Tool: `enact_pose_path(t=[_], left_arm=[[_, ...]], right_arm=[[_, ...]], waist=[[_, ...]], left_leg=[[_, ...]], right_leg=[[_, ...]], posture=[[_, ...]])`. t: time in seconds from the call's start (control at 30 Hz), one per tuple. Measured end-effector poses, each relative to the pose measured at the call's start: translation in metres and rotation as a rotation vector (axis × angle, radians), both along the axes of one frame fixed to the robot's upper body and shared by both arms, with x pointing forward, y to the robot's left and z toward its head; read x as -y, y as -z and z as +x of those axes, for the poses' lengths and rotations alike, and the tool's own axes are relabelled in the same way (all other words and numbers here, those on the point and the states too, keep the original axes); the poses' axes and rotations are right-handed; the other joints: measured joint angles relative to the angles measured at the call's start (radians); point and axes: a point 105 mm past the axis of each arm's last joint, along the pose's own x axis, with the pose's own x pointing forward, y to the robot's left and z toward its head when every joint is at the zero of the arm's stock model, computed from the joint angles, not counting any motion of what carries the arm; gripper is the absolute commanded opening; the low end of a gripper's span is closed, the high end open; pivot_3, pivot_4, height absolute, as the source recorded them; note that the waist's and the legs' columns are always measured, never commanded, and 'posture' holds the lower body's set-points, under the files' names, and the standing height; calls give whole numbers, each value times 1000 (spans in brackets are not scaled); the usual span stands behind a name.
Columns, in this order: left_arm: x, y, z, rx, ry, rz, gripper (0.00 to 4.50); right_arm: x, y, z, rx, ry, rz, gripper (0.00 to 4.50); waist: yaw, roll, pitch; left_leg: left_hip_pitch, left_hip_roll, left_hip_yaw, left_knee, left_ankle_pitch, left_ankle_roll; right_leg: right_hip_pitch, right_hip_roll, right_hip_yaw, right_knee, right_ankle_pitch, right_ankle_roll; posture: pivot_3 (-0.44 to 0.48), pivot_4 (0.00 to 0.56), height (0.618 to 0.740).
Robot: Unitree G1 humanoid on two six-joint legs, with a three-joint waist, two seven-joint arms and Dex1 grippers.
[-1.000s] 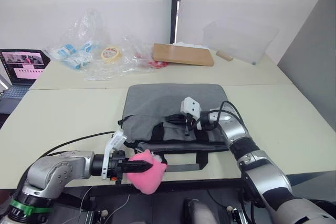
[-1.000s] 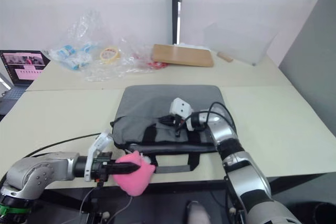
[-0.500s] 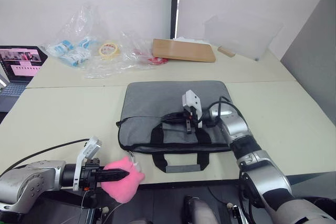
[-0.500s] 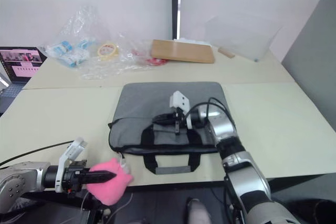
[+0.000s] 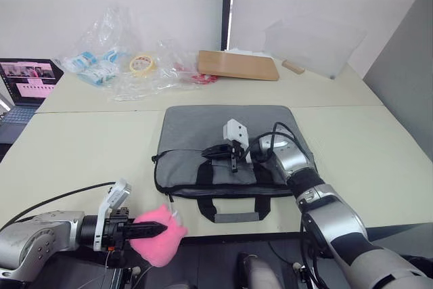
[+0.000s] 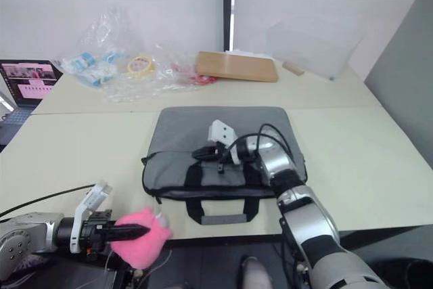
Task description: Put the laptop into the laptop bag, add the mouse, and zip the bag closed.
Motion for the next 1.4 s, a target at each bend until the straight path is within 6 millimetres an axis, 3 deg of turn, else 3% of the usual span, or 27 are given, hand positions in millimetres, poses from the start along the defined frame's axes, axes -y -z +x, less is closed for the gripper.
enact_pose_path(t=[0.23,0.73,1.03,1.13,1.3,1.4], left_arm=[[19,-1,-3,-25,-8,-79,41],[68,-6,15,3,79,-155,41],[55,3,10,-28,49,-124,41],[44,3,22,5,-34,-128,41],[39,-2,67,151,-201,-129,41],[35,-3,80,199,-245,-114,41]], right_arm=[[4,9,1,32,22,-18,0],[6,10,2,31,33,-21,0],[6,8,1,13,33,0,0],[6,5,0,7,31,11,0],[5,1,1,-15,34,26,0],[4,-2,1,-26,39,32,0]], waist=[[5,-1,0],[7,-2,-1],[7,-2,-1],[7,-1,-1],[10,-1,-1],[9,-1,-1]], left_leg=[[3,0,-2,0,0,0],[7,0,-2,0,0,0],[7,0,-3,0,0,0],[7,0,-3,0,0,0],[6,0,-3,0,0,0],[6,0,-3,0,0,0]], right_leg=[[10,-1,0,0,0,0],[14,-1,0,-1,0,0],[14,-1,0,-1,0,1],[14,-1,0,-1,0,1],[13,-1,0,-1,0,1],[12,-1,0,-1,0,1]], posture=[[0,150,740],[0,150,740],[0,150,740],[0,150,740],[0,150,740],[0,150,740]])
